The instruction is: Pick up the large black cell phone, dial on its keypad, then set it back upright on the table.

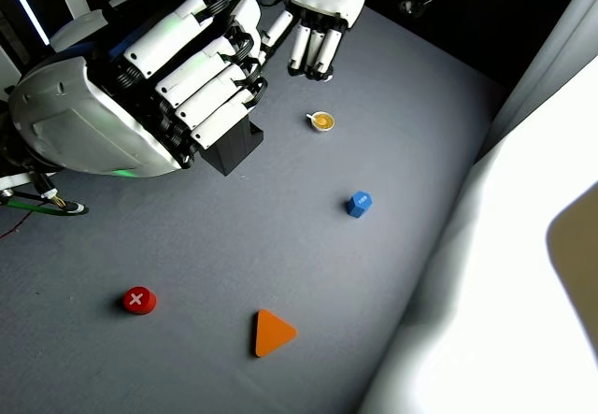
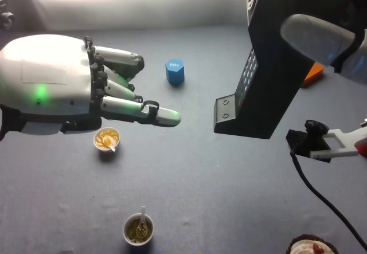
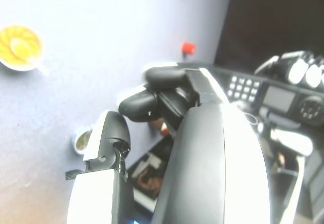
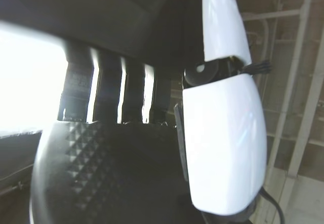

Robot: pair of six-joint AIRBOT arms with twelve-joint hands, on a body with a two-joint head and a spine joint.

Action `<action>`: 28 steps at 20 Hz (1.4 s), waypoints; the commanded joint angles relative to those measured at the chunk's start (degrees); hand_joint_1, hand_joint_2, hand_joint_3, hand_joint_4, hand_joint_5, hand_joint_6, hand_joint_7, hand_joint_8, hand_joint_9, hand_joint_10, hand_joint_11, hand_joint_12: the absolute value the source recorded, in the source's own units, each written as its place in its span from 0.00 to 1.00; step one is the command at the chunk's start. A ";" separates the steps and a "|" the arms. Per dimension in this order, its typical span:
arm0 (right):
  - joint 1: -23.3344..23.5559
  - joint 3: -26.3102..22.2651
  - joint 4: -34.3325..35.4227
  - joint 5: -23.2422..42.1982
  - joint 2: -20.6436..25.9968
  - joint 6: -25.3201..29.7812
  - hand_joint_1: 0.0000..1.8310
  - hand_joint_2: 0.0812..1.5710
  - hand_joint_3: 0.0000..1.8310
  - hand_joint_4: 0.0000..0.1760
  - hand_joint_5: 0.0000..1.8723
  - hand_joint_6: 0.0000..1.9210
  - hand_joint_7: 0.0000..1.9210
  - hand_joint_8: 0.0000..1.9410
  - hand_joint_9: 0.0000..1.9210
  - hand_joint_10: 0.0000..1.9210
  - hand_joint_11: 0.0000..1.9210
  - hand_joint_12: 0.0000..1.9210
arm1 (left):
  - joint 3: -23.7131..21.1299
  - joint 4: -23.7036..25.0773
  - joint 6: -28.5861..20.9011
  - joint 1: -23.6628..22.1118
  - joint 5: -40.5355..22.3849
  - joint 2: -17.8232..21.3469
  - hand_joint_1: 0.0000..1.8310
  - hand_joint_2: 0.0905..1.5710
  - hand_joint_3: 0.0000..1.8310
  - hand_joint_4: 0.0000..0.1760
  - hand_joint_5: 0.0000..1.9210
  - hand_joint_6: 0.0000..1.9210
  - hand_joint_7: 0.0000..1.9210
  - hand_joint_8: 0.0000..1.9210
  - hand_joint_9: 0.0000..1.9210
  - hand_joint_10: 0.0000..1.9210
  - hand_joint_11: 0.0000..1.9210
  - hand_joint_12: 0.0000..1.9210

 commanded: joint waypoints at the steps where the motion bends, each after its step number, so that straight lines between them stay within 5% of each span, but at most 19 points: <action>1: 0.82 -0.30 -1.32 7.02 0.62 1.01 0.82 0.69 0.00 0.00 0.46 0.46 0.48 0.51 0.50 0.58 0.47 0.80 | 0.01 -4.20 0.24 -1.04 -2.90 -0.18 0.70 0.83 0.01 0.86 0.00 0.00 0.29 0.89 0.36 1.00 0.21 1.00; 4: 0.82 -0.60 -1.59 7.01 0.62 0.95 0.81 0.69 0.00 0.00 0.47 0.48 0.47 0.52 0.51 0.57 0.48 0.75 | 0.79 -3.30 0.24 -0.86 -4.17 -0.87 0.70 0.84 0.02 0.88 0.00 0.00 0.27 0.91 0.37 1.00 0.18 1.00; 5: 0.81 -0.83 -1.87 7.01 0.62 0.91 0.76 0.71 0.00 0.00 0.46 0.51 0.45 0.57 0.49 0.66 0.47 0.67 | 1.30 -3.58 0.24 -0.82 -3.98 -1.17 0.70 0.85 0.01 0.89 0.00 0.00 0.27 0.91 0.38 1.00 0.16 1.00; 7: 0.61 -1.20 -2.49 7.01 0.62 0.83 0.75 0.71 0.00 0.00 0.47 0.50 0.45 0.56 0.49 0.68 0.48 0.64 | 1.95 -4.72 0.24 -0.80 -4.28 -1.30 0.70 0.85 0.01 0.84 0.00 0.00 0.27 0.91 0.34 1.00 0.23 1.00; 8: 0.29 -1.45 -2.66 7.01 0.62 0.82 0.76 0.72 0.00 0.00 0.45 0.51 0.44 0.61 0.46 0.71 0.43 0.73 | 2.20 -5.52 0.24 -0.94 -4.52 -1.33 0.70 0.84 0.00 0.81 0.00 0.00 0.29 0.89 0.39 1.00 0.49 1.00; 9: 0.20 -1.51 -2.70 7.01 0.62 0.82 0.75 0.71 0.00 0.00 0.47 0.47 0.47 0.57 0.47 0.70 0.46 0.69 | 2.31 -6.09 0.24 -1.05 -4.52 -1.34 0.70 0.83 0.00 0.77 0.00 0.00 0.30 0.87 0.44 1.00 0.55 1.00; 11: 0.19 -1.56 -2.72 7.01 0.62 0.82 0.69 0.72 0.00 0.00 0.49 0.47 0.48 0.64 0.45 0.66 0.41 0.73 | 2.41 -7.61 0.24 -1.27 -4.53 -1.36 0.71 0.83 0.00 0.73 0.00 0.00 0.30 0.86 0.44 1.00 0.51 1.00; 12: 0.19 -1.60 -2.72 7.00 0.62 0.82 0.74 0.71 0.00 0.00 0.53 0.36 0.47 0.60 0.46 0.74 0.39 0.74 | 2.42 -8.88 0.24 -1.44 -4.68 -1.35 0.71 0.83 0.00 0.70 0.00 0.00 0.31 0.86 0.41 1.00 0.48 1.00; 14: 0.17 -1.70 -2.78 6.98 0.62 0.79 0.80 0.70 0.00 0.00 0.53 0.40 0.45 0.57 0.49 0.68 0.35 0.81 | 2.41 -10.80 0.24 -1.69 -5.47 -1.29 0.70 0.83 0.00 0.63 0.00 0.00 0.30 0.86 0.36 1.00 0.42 1.00; 15: 0.12 -1.77 -2.83 6.98 0.62 0.79 0.81 0.72 0.00 0.00 0.43 0.55 0.39 0.57 0.44 0.64 0.42 0.83 | 2.41 -11.62 0.24 -1.77 -5.73 -1.26 0.70 0.83 0.00 0.67 0.00 0.00 0.31 0.86 0.32 1.00 0.35 1.00; 16: 0.05 -1.85 -2.85 6.98 0.62 0.75 0.81 0.72 0.00 0.00 0.43 0.55 0.39 0.57 0.44 0.64 0.42 0.83 | 2.37 -12.64 0.24 -1.87 -5.90 -1.25 0.70 0.83 0.00 0.67 0.00 0.00 0.31 0.86 0.32 1.00 0.35 1.00; 17: 0.03 -1.87 -2.86 6.97 0.62 0.71 0.81 0.74 0.00 0.00 0.40 0.62 0.38 0.58 0.43 0.64 0.40 0.85 | 2.32 -13.54 0.24 -1.89 -6.21 -1.22 0.70 0.82 0.00 0.77 0.00 0.00 0.30 0.85 0.21 1.00 0.14 1.00; 18: 0.03 -1.87 -2.86 6.91 0.62 0.66 0.81 0.74 0.00 0.00 0.40 0.63 0.38 0.57 0.43 0.63 0.38 0.86 | 2.20 -13.64 0.24 -1.97 -6.34 -1.18 0.70 0.83 0.00 0.81 0.00 0.00 0.30 0.85 0.20 1.00 0.11 1.00; 20: 0.04 -1.87 -2.85 6.82 0.62 0.59 0.81 0.75 0.00 0.00 0.39 0.65 0.37 0.59 0.41 0.66 0.38 0.87 | 1.84 -13.64 0.24 -1.97 -6.33 -1.14 0.70 0.83 0.00 0.86 0.00 0.00 0.29 0.86 0.21 1.00 0.14 1.00; 21: 0.04 -1.88 -2.85 6.78 0.62 0.59 0.81 0.69 0.00 0.00 0.48 0.53 0.48 0.45 0.51 0.54 0.44 0.80 | 1.62 -13.63 0.24 -1.99 -6.34 -1.11 0.70 0.84 0.00 0.99 0.00 0.00 0.29 0.87 0.25 1.00 0.20 1.00; 24: 0.04 -2.03 -2.84 6.69 0.62 0.51 0.81 0.69 0.00 0.00 0.50 0.51 0.48 0.46 0.50 0.55 0.43 0.81 | 1.44 -14.49 0.24 -2.65 -6.65 -1.10 0.70 0.83 0.00 1.00 0.00 0.00 0.30 0.87 0.25 1.00 0.22 1.00; 26: 0.13 -2.12 -2.81 6.63 0.62 0.39 0.81 0.69 0.00 0.00 0.51 0.46 0.48 0.48 0.50 0.57 0.42 0.83 | 1.07 -14.89 0.24 -2.87 -6.59 -1.12 0.71 0.82 0.00 1.00 0.01 0.00 0.32 0.84 0.33 1.00 0.32 1.00; 28: 0.52 -2.23 -2.81 6.63 0.62 0.28 0.81 0.69 0.00 0.00 0.52 0.45 0.48 0.47 0.50 0.56 0.43 0.83 | -0.11 -15.14 0.24 -2.97 -6.44 -1.12 0.71 0.81 0.00 1.00 0.01 0.00 0.33 0.83 0.32 1.00 0.28 1.00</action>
